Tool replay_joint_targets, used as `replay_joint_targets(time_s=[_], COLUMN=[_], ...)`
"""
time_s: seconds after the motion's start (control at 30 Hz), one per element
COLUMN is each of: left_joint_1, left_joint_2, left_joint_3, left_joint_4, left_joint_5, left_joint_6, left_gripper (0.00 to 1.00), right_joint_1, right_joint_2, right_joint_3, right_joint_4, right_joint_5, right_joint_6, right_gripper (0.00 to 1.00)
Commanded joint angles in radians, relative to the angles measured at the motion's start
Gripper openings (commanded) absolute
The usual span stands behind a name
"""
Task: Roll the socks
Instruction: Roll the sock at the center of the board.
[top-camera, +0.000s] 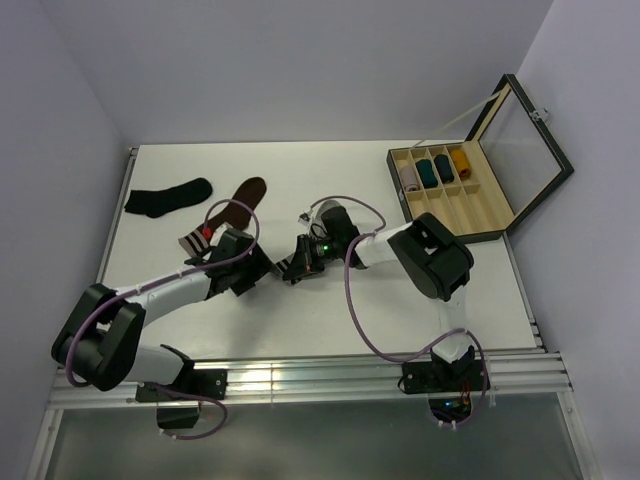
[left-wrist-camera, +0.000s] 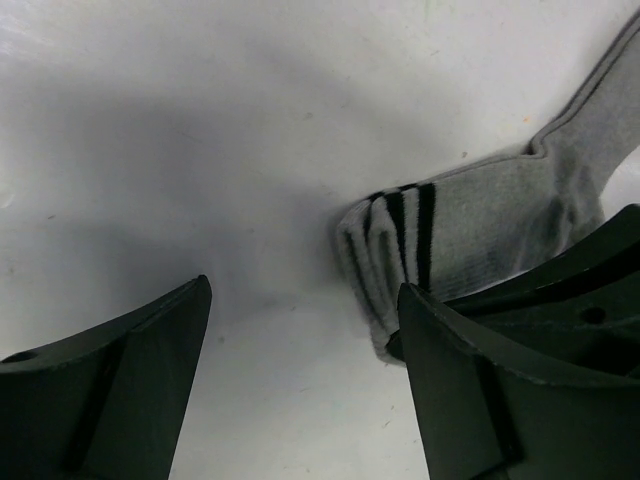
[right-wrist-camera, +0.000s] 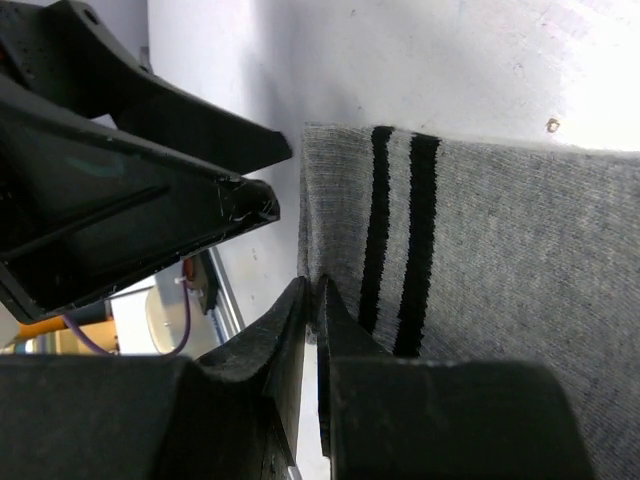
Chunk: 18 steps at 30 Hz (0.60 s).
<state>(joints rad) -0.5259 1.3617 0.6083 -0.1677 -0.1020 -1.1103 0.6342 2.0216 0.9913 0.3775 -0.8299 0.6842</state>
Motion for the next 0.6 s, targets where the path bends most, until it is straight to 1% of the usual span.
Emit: replay_joint_targets(time_s=[0.0, 0.13, 0.23, 0.27, 0.4, 0.57], left_joint_1=[-0.009, -0.009, -0.009, -0.008, -0.013, -0.017], left_joint_2=[0.016, 0.027, 0.036, 0.043, 0.042, 0.034], left_joint_3=[0.005, -0.011, -0.016, -0.016, -0.033, -0.061], left_joint_4=[0.095, 0.148, 0.186, 0.194, 0.209, 0.218], left_joint_5=[-0.021, -0.034, -0.028, -0.018, -0.005, -0.011], left_joint_6=[-0.054, -0.075, -0.075, -0.074, -0.08, -0.092], left_gripper=[0.8, 0.65, 0.62, 0.59, 0.57, 0.52], right_joint_1=[-0.011, -0.025, -0.042, -0.053, -0.064, -0.088], right_joint_2=[0.022, 0.04, 0.057, 0.066, 0.081, 0.104], right_joint_3=[-0.025, -0.054, -0.072, -0.085, -0.098, -0.131], right_joint_4=[0.101, 0.156, 0.193, 0.201, 0.221, 0.276], right_joint_5=[-0.043, -0.051, -0.054, -0.042, -0.037, -0.034], right_joint_6=[0.051, 0.1, 0.141, 0.167, 0.198, 0.265], right_gripper=[0.0, 0.0, 0.0, 0.0, 0.0, 0.0])
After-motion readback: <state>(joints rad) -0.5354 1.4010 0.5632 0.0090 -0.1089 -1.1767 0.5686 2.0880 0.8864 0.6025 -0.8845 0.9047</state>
